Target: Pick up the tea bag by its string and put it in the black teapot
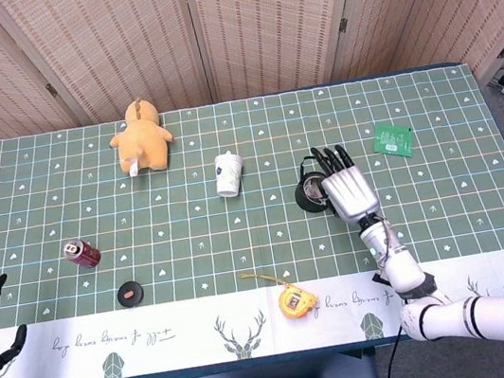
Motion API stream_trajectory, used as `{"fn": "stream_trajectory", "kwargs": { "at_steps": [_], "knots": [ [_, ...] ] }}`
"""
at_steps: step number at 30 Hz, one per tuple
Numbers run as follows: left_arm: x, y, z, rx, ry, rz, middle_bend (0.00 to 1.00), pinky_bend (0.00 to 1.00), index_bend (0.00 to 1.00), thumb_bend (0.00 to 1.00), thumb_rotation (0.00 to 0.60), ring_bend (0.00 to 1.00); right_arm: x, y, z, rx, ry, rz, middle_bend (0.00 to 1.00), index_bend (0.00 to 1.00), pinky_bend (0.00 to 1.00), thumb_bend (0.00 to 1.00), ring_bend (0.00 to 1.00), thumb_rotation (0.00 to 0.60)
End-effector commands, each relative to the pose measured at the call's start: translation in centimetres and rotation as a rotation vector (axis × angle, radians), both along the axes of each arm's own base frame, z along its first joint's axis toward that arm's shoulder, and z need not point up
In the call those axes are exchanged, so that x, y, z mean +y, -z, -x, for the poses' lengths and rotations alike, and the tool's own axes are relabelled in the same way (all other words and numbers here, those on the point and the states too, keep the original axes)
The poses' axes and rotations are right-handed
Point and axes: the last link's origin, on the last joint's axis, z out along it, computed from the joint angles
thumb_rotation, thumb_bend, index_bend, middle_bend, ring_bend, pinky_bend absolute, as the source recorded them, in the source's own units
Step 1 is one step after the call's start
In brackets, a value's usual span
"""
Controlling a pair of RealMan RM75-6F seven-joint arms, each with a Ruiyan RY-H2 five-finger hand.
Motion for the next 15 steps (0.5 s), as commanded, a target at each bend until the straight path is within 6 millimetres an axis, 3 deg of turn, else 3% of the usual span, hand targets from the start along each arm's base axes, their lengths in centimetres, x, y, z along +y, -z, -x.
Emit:
{"fn": "stream_trajectory", "kwargs": {
  "at_steps": [1, 3, 5, 10, 12, 15],
  "knots": [
    [0.0, 0.0, 0.0, -0.001, 0.001, -0.001, 0.0, 0.0, 0.0, 0.35, 0.6, 0.0, 1.3, 0.7, 0.9, 0.042, -0.017, -0.033, 0.0, 0.61, 0.0, 0.44, 0.0, 0.6],
    [0.0, 0.1, 0.0, 0.003, -0.001, 0.003, 0.0, 0.0, 0.0, 0.35, 0.6, 0.0, 1.7, 1.1, 1.2, 0.066, -0.032, -0.038, 0.0, 0.58, 0.0, 0.44, 0.0, 0.6],
    [0.0, 0.2, 0.0, 0.004, 0.0, 0.008, 0.0, 0.0, 0.0, 0.35, 0.6, 0.0, 1.8, 1.4, 1.2, 0.075, -0.045, -0.034, 0.0, 0.48, 0.0, 0.44, 0.0, 0.6],
    [-0.1, 0.2, -0.1, 0.002, 0.005, 0.0, 0.0, 0.0, 0.0, 0.35, 0.6, 0.0, 1.7, 1.7, 1.2, 0.091, -0.041, -0.056, 0.0, 0.08, 0.0, 0.44, 0.0, 0.6],
    [-0.1, 0.1, -0.1, 0.0, 0.004, -0.001, 0.0, 0.0, 0.0, 0.35, 0.6, 0.0, 2.0, 1.6, 1.2, 0.102, -0.039, -0.077, 0.0, 0.01, 0.0, 0.44, 0.0, 0.6],
    [-0.1, 0.2, -0.1, 0.002, 0.006, 0.003, 0.0, 0.0, 0.0, 0.35, 0.6, 0.0, 2.5, 1.3, 1.3, 0.113, -0.037, -0.101, 0.0, 0.0, 0.0, 0.44, 0.0, 0.6]
  ]
}}
